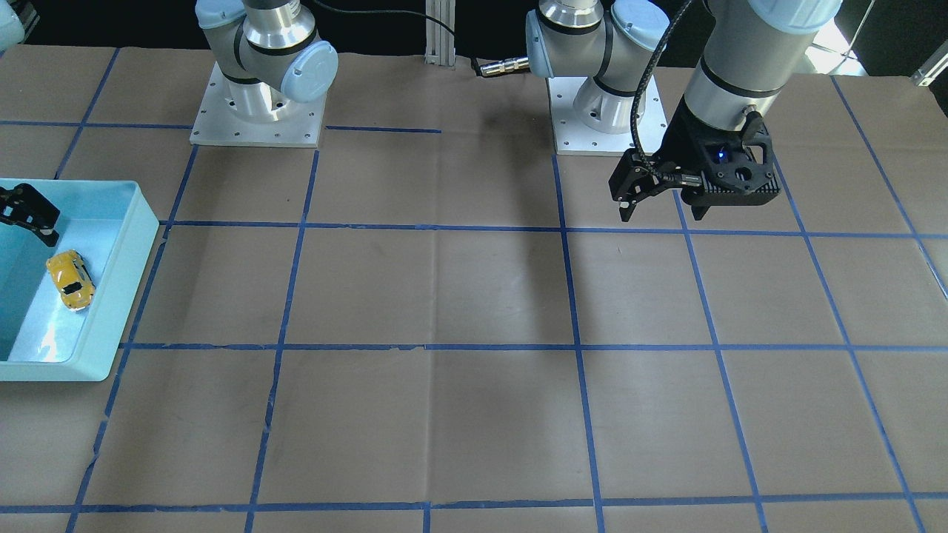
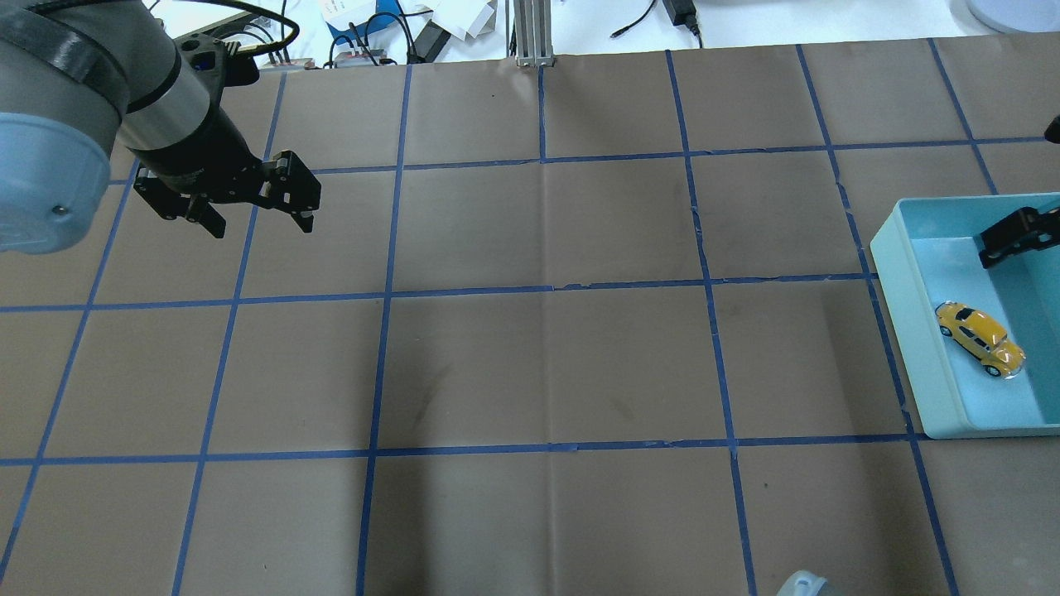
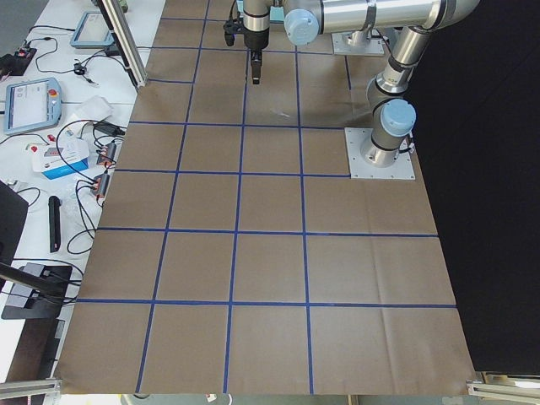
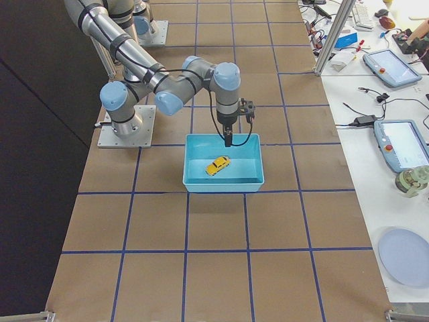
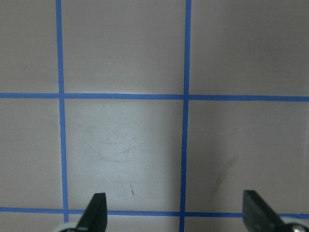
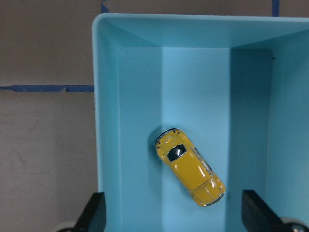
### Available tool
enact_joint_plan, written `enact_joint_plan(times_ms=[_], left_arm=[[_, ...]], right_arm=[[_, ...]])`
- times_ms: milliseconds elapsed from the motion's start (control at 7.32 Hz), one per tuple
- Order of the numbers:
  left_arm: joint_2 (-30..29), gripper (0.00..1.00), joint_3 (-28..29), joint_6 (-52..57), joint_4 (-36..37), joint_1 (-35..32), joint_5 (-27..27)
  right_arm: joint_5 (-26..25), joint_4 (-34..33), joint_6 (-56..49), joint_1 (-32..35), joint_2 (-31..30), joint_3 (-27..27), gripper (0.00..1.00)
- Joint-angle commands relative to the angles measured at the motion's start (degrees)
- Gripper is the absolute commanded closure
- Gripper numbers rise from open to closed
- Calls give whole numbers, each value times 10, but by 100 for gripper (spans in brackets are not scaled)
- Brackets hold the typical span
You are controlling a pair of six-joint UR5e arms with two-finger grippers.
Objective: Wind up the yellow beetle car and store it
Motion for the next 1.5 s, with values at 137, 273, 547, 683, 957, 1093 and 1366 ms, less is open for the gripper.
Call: enact_joint_plan(times_ms=[137,273,547,683,957,1093,1366], left_arm=[[0,0,-1,0,0,0,0],[0,0,-1,1,0,0,0],[0,0,0,1,0,0,0],[0,0,0,1,0,1,-1],[0,0,0,1,0,1,-1],[0,0,0,1,0,2,-1],[0,0,0,1,0,2,0]], right_arm=[[-1,84,207,158,-36,-54,0],[-2,110,265,197,-35,-89,0],[-1,199,279,225,-27,-169,0],[0,220,279,228,-28,-189,0],[-2,243,316,288,-32,-194,0],[-9,240,337,319,-26,-194,0],[-9,240,337,323,-28,-191,0]])
